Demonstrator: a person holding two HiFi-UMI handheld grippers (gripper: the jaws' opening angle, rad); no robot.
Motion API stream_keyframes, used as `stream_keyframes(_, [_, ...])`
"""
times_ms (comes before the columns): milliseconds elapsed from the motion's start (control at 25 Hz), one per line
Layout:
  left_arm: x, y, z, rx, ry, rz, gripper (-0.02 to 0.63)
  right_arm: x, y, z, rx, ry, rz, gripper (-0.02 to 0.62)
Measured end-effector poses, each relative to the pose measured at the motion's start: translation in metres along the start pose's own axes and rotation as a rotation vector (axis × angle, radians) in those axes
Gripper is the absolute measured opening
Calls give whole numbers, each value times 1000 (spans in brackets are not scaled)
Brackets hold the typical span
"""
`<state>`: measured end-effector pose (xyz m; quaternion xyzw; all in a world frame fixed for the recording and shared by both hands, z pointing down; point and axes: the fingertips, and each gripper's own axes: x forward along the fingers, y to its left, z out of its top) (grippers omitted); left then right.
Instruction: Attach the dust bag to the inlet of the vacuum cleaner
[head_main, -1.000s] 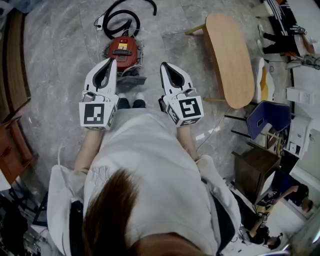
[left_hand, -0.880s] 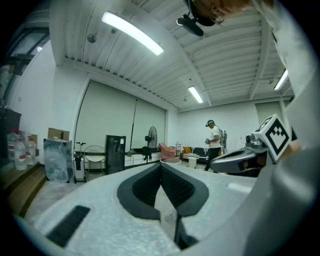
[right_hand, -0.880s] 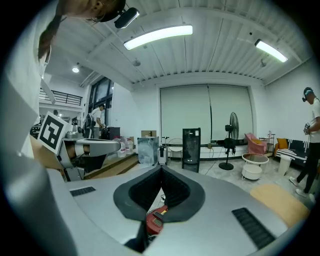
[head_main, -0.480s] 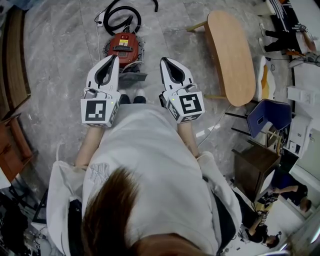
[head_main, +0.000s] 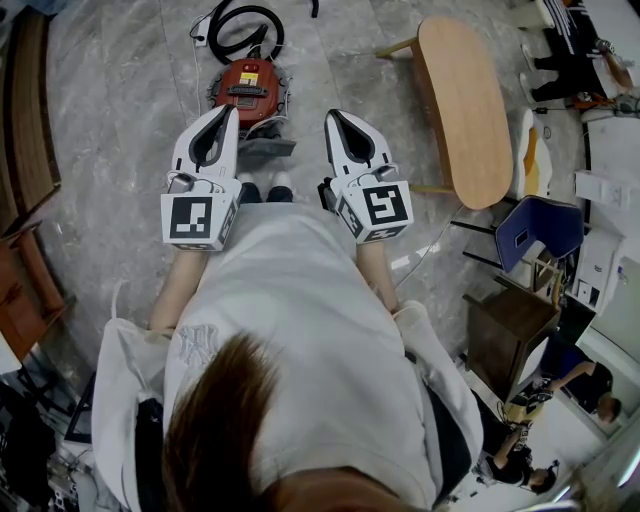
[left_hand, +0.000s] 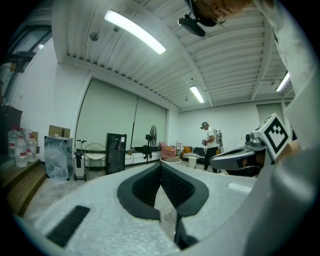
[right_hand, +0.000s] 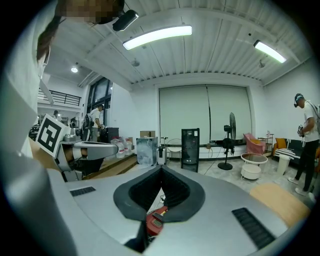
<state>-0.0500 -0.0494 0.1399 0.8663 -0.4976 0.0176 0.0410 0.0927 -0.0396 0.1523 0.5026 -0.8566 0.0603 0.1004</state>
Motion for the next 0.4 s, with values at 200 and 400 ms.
stream_keyframes(200, [1, 6, -3, -6, -1, 2, 17, 7, 3, -1, -7, 4, 9, 2])
stream_keyframes(400, [-1, 13, -4, -10, 0, 10, 17, 11, 7, -1, -10, 8, 11, 2])
